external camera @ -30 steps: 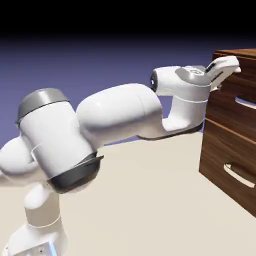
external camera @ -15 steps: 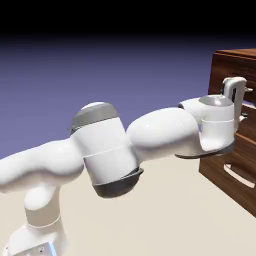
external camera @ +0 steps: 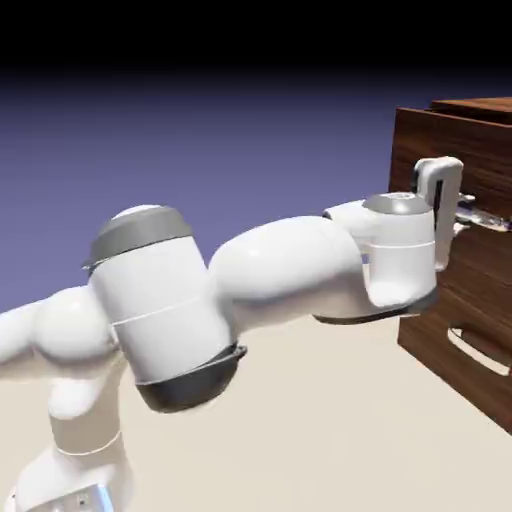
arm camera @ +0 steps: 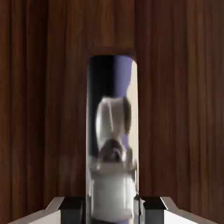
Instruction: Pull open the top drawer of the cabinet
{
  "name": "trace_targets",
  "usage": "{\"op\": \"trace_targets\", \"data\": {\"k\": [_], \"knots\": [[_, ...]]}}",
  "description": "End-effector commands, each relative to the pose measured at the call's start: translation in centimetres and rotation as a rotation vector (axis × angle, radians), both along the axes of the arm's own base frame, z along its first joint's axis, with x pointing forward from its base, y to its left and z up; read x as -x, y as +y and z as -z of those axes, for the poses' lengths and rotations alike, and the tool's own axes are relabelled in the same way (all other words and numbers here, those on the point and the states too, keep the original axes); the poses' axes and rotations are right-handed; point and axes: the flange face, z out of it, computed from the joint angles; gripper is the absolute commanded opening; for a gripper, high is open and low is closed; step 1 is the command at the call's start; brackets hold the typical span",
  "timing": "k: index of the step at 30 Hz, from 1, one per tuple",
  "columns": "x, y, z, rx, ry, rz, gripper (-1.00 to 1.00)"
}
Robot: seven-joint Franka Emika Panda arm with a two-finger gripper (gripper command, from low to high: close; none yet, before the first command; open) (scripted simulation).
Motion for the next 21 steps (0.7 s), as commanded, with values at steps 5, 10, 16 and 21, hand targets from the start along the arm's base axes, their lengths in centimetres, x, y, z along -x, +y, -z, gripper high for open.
{"op": "trace_targets", "data": {"k": [5,10,16,21], "knots": [[5.4,0.0,0.0,0.000,0.000,0.000,-1.00],[10.8,0.0,0.0,0.000,0.000,0.000,-1.00],[16.6,0.0,0.0,0.000,0.000,0.000,-1.00],[19.6,-0.1,0.0,-0.002,0.001,-0.001,1.00]]}}
